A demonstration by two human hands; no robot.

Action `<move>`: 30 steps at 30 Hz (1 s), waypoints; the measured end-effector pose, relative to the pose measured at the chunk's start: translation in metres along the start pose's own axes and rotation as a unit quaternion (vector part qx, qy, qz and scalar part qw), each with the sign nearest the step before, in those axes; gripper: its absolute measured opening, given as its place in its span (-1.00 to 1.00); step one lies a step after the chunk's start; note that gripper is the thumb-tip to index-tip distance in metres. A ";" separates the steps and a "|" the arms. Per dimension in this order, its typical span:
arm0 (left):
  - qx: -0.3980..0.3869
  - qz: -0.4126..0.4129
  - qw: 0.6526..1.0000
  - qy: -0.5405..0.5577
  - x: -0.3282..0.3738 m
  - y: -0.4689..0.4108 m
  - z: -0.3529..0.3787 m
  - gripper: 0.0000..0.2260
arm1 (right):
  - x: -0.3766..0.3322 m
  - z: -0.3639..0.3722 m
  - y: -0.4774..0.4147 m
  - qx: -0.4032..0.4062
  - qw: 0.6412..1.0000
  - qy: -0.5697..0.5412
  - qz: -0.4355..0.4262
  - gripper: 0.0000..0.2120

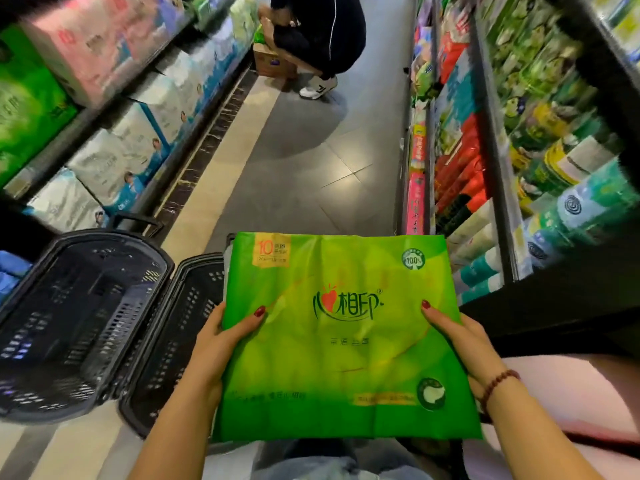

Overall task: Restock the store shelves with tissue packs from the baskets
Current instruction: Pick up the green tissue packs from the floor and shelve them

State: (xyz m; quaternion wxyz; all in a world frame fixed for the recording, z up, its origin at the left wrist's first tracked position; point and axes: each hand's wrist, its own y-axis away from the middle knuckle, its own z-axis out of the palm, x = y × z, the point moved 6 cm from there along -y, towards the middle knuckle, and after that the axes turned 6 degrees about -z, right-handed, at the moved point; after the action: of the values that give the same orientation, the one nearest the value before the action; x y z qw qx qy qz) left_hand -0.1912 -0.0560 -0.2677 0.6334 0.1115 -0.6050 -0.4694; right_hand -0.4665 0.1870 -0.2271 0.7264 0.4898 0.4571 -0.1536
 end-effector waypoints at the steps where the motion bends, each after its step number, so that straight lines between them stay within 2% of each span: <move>1: 0.003 -0.001 1.000 0.001 0.004 -0.007 0.003 -0.19 | -0.006 0.003 -0.011 -0.009 1.000 0.000 0.006 -0.53; 9: 0.038 -0.001 0.999 0.038 0.063 -0.086 0.023 -0.10 | -0.061 0.039 -0.122 -0.020 0.999 0.044 0.015 -0.43; 13: 0.045 -0.008 0.998 0.054 0.102 -0.126 0.033 -0.04 | -0.098 0.065 -0.169 -0.028 0.998 0.055 0.011 -0.48; 19: 0.054 0.003 0.996 0.065 0.154 -0.161 0.048 -0.19 | -0.142 0.095 -0.223 -0.044 0.995 0.085 0.007 -0.46; 26: 0.117 0.023 0.986 0.118 0.187 -0.183 0.065 -0.24 | -0.194 0.144 -0.308 -0.128 0.983 0.129 0.020 -0.46; 30: 0.174 0.043 0.971 0.156 0.209 -0.201 0.078 -0.18 | -0.223 0.180 -0.364 -0.193 0.970 0.146 0.029 -0.50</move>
State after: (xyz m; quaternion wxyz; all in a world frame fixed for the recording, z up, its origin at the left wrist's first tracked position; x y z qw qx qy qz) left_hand -0.3876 -0.2825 -0.2536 0.7102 0.2659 -0.5753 -0.3064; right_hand -0.7374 -0.1882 -0.2350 0.7365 0.3708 0.5649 0.0317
